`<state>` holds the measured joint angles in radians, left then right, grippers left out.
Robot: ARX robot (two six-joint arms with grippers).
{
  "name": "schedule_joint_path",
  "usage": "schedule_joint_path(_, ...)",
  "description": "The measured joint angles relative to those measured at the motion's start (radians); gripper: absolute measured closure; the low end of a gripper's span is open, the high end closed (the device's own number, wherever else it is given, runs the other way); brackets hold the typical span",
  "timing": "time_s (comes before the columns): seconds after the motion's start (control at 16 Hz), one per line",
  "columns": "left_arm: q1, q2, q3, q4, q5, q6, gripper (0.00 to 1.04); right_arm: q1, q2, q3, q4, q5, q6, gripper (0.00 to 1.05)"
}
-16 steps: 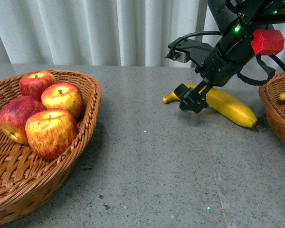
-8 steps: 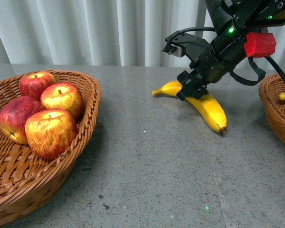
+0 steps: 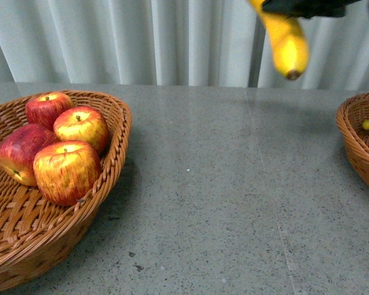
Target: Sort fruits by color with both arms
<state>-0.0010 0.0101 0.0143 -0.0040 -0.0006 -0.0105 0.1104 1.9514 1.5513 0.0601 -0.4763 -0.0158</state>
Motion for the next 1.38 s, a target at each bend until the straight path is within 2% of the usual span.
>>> schedule_joint_path(0.19,0.000,0.000,0.000,0.000,0.000,0.000,0.07,-0.240,-0.196,-0.177,-0.002,-0.136,-0.003,0.71)
schedule_joint_path(0.31,0.000,0.000,0.000,0.000,0.000,0.000,0.07,-0.359,-0.262,-0.263,-0.066,-0.180,-0.119,0.71)
schedule_joint_path(0.38,0.000,0.000,0.000,0.000,0.000,0.000,0.07,-0.406,-0.282,-0.309,-0.091,-0.202,-0.224,0.71)
schedule_joint_path(0.5,0.000,0.000,0.000,0.000,0.000,0.000,0.07,-0.450,-0.287,-0.365,-0.167,-0.216,-0.407,0.71)
schedule_joint_path(0.69,0.000,0.000,0.000,0.000,0.000,0.000,0.07,-0.465,-0.284,-0.403,-0.259,-0.193,-0.621,0.71)
schedule_joint_path(0.75,0.000,0.000,0.000,0.000,0.000,0.000,0.07,-0.466,-0.284,-0.403,-0.297,-0.188,-0.671,0.67)
schedule_joint_path(0.88,0.000,0.000,0.000,0.000,0.000,0.000,0.07,-0.464,-0.285,-0.403,-0.325,-0.182,-0.715,0.42)
schedule_joint_path(1.06,0.000,0.000,0.000,0.000,0.000,0.000,0.07,-0.442,-0.299,-0.403,-0.286,-0.213,-0.680,0.07)
schedule_joint_path(1.19,0.000,0.000,0.000,0.000,0.000,0.000,0.07,-0.410,-0.369,-0.435,-0.122,-0.260,-0.537,0.07)
schedule_joint_path(1.38,0.000,0.000,0.000,0.000,0.000,0.000,0.07,-0.337,-0.484,-0.481,0.182,-0.227,-0.202,0.07)
